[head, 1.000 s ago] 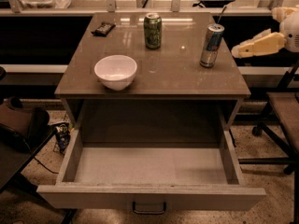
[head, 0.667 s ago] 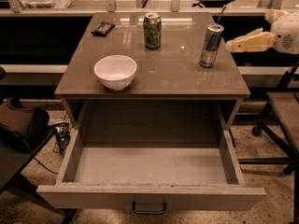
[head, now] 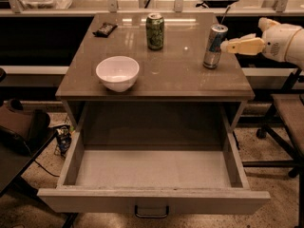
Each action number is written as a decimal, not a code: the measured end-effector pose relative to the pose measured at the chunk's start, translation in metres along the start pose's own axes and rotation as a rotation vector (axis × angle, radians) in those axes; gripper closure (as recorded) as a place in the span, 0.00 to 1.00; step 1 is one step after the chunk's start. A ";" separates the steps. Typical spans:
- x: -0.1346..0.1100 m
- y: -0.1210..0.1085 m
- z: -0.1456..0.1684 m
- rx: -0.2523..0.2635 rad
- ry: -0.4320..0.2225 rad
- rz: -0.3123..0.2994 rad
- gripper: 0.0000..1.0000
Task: Place redbull can into top drawer
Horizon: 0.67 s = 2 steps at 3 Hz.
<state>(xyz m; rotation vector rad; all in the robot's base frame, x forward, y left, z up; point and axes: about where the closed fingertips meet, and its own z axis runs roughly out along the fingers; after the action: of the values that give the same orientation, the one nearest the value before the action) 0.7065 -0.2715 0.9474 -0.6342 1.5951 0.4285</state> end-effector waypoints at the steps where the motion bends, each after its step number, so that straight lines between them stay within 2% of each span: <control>1: 0.013 0.002 0.016 0.000 -0.081 0.053 0.00; 2: 0.012 0.005 0.034 -0.017 -0.130 0.060 0.00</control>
Offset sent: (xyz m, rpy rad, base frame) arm 0.0408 0.0404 -0.0151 0.1682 -0.1105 0.0494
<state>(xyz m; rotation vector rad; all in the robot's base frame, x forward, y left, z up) 0.7291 -0.2483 0.9306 -0.5611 1.4905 0.5185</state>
